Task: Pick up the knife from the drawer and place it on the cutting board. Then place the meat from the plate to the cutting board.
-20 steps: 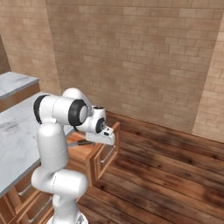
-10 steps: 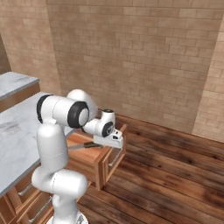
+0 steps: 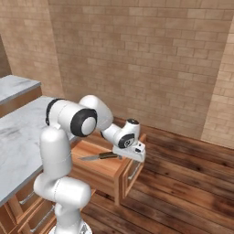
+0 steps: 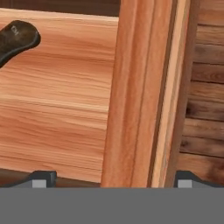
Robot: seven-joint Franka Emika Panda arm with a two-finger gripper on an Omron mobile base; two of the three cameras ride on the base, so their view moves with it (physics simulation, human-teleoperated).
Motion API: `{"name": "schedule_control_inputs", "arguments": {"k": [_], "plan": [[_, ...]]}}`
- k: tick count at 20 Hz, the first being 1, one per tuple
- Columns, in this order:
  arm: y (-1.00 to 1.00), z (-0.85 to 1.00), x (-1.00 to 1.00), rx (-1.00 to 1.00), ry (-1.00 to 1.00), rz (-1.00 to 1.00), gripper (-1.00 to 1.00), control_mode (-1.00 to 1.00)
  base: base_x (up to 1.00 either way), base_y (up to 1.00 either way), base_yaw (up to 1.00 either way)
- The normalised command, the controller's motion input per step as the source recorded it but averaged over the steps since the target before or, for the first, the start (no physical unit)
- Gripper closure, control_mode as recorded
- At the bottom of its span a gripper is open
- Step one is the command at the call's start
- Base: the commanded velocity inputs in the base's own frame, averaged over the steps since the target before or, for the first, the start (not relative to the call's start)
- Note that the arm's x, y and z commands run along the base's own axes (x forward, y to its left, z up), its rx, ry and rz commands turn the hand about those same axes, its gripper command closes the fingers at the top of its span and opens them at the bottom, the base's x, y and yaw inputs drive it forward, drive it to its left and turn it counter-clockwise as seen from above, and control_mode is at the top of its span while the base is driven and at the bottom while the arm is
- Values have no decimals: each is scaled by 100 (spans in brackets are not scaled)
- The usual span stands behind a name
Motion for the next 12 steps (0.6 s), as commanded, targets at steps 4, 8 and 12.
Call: {"name": "schedule_control_inputs", "arguments": {"k": [4,8,12], "plan": [[-75,0,-17,10,0,-6,-100,-100,0,0,0],[-31,10,-12,6,0,-5,-100,-100,0,0,0],[-11,48,-25,5,0,-3,-100,-100,0,0,0]]}}
